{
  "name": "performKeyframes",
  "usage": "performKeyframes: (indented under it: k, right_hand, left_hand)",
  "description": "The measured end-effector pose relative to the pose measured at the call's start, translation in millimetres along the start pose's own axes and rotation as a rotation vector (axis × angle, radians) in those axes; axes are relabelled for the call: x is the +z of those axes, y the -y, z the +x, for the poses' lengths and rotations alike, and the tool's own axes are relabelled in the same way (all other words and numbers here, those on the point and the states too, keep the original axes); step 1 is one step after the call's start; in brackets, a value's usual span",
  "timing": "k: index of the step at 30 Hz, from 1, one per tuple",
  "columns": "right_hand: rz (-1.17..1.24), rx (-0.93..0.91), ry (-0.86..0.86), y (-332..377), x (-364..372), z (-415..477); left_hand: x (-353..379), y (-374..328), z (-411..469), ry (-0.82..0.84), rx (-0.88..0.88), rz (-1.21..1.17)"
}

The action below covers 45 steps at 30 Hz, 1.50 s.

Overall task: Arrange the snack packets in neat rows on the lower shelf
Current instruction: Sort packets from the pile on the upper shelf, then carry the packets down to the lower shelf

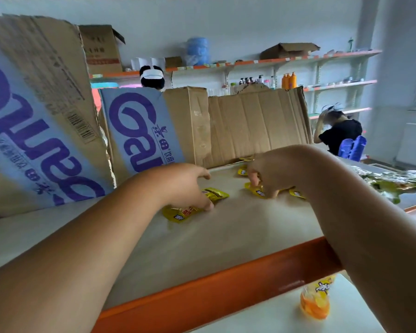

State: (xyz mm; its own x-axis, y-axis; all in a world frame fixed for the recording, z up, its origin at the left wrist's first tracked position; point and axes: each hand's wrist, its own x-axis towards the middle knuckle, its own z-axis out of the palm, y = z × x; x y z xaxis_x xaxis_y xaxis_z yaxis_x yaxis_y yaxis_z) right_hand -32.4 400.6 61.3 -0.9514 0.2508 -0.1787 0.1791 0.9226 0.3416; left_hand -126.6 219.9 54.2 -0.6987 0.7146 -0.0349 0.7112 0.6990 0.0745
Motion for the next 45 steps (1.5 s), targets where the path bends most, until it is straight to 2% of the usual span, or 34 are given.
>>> performKeyframes:
  k: [5, 11, 14, 17, 19, 23, 24, 27, 30, 38, 42, 45]
  right_hand:
    - [0.207, -0.024, -0.102, -3, 10, 5]
    - [0.666, -0.137, -0.521, 4, 8, 4]
    - [0.721, -0.09, -0.594, 1, 10, 8]
    - [0.944, -0.075, -0.671, -4, 13, 13]
    - [0.97, -0.052, -0.639, -6, 16, 16]
    - [0.589, 0.002, -0.249, -2, 20, 15]
    - [0.536, 0.011, -0.204, 2, 19, 13]
    - [0.458, 0.006, -0.21, 9, 18, 13]
    - [0.479, -0.021, -0.264, 9, 19, 14]
    - [0.537, -0.082, -0.195, 4, 17, 7]
    - [0.529, -0.085, -0.183, 3, 17, 7]
    - [0.539, -0.084, -0.176, 3, 17, 6]
  left_hand:
    - [-4, 1, -1, 0.05, -0.025, 0.018]
    - [-6, 2, -3, 0.064, -0.039, 0.028]
    - [-6, 0, -5, 0.062, -0.035, 0.04]
    - [-7, -2, -6, 0.065, -0.029, 0.031]
    - [-7, -1, -6, 0.061, -0.03, 0.035]
    - [-6, -1, -5, 0.071, -0.052, 0.04]
    - [-6, -1, -5, 0.075, -0.057, 0.039]
    - [-7, -2, -5, 0.085, -0.055, 0.047]
    - [-9, -2, -6, 0.093, -0.03, 0.05]
    - [-19, 6, -12, 0.222, 0.121, 0.04]
    - [-19, 6, -12, 0.238, 0.192, -0.044]
    - [-20, 2, -14, 0.183, 0.202, -0.2]
